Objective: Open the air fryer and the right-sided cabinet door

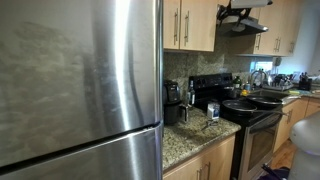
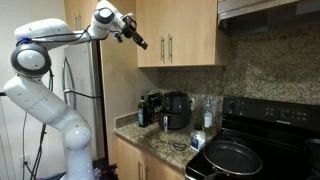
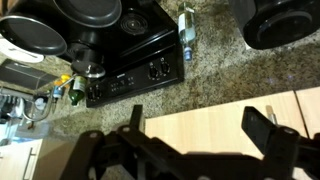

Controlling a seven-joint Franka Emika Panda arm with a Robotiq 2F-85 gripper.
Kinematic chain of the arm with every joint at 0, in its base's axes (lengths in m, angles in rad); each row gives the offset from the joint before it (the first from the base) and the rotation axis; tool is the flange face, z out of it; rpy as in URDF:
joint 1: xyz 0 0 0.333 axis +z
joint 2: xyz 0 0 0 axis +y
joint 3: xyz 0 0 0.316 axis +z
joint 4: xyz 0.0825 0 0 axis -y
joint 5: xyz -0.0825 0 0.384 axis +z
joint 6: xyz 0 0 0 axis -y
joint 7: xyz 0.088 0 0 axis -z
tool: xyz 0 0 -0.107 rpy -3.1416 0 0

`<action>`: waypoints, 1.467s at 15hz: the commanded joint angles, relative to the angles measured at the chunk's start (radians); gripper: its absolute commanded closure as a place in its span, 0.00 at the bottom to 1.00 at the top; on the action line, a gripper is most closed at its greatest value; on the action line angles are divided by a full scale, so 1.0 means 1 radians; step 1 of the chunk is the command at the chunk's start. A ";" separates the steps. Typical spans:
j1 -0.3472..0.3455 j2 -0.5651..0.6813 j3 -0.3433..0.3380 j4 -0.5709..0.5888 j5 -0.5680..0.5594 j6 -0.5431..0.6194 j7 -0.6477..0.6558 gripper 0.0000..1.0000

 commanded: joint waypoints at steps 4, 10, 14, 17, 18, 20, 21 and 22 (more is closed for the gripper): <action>-0.037 0.196 0.051 0.219 0.017 0.034 -0.019 0.00; -0.021 0.342 0.023 0.360 0.027 -0.011 -0.171 0.00; 0.000 0.505 0.011 0.549 0.053 -0.019 -0.280 0.00; -0.005 0.485 0.018 0.502 0.080 -0.002 -0.267 0.00; 0.003 0.521 0.017 0.541 0.099 -0.005 -0.284 0.00; 0.014 0.561 0.017 0.585 0.107 -0.010 -0.291 0.00; 0.016 0.567 0.017 0.596 0.108 -0.015 -0.293 0.00; 0.014 0.578 0.016 0.593 0.092 -0.019 -0.299 0.00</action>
